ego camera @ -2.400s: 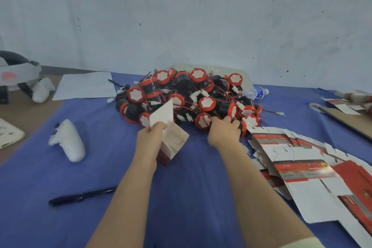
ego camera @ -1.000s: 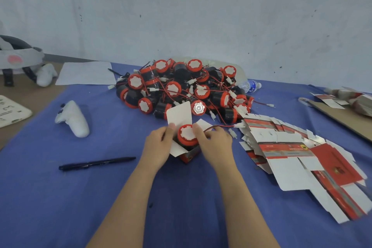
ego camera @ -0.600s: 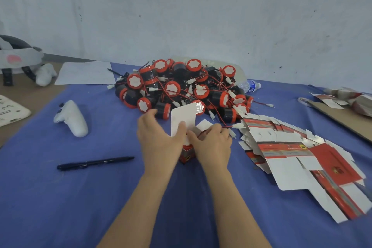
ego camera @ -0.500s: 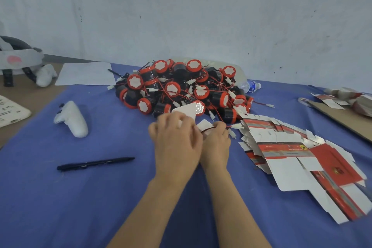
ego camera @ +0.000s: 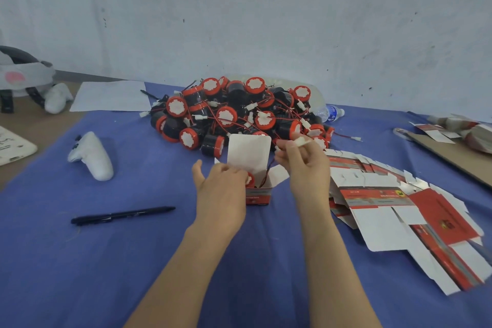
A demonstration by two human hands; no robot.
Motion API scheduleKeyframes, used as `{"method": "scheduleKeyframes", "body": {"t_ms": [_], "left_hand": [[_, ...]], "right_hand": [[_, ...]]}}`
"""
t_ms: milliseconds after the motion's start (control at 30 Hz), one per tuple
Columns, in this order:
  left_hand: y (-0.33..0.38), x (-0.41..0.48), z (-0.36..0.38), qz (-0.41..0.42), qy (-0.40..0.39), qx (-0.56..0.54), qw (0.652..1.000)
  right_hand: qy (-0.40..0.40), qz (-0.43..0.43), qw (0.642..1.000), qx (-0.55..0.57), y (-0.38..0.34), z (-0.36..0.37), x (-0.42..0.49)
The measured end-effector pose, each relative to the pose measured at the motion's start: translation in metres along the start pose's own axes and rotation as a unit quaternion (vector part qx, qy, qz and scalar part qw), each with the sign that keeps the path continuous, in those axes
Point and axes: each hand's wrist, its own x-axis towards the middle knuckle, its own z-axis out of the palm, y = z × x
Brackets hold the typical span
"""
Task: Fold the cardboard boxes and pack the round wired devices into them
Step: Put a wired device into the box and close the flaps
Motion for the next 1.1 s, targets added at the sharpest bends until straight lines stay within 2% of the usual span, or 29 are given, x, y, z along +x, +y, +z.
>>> {"method": "scheduleKeyframes", "body": {"t_ms": [133,267,367,533,700,800,900,967,1100], "left_hand": [[0.005,0.001,0.008,0.008,0.008,-0.008,1.000],[0.006,0.000,0.019,-0.001,0.015,-0.016,1.000],[0.007,0.000,0.023,-0.018,0.023,-0.032,0.999],[0.008,0.000,0.027,-0.032,0.041,-0.055,0.997],[0.008,-0.002,0.028,-0.006,0.036,-0.028,0.999],[0.010,-0.001,0.028,0.002,0.029,-0.039,0.999],[0.013,0.000,0.029,0.034,0.028,-0.059,0.997],[0.012,-0.001,0.031,0.061,0.020,-0.061,0.996],[0.009,-0.003,0.034,0.068,0.004,-0.074,0.995]], "right_hand": [[-0.077,-0.015,0.995,-0.056,0.005,0.007,0.000],[-0.100,0.086,0.991,-0.027,0.015,0.004,0.000],[-0.141,0.081,0.978,-0.131,0.019,-0.001,0.001],[-0.236,0.047,0.925,-0.295,0.013,-0.015,0.004],[-0.291,0.038,0.869,-0.398,0.007,-0.014,0.011],[-0.268,0.037,0.877,-0.398,0.009,-0.012,0.011],[-0.161,0.031,0.921,-0.352,0.017,-0.006,0.005],[-0.104,0.022,0.938,-0.330,0.021,0.001,0.002],[-0.079,0.019,0.930,-0.357,0.027,0.009,0.000]]}}
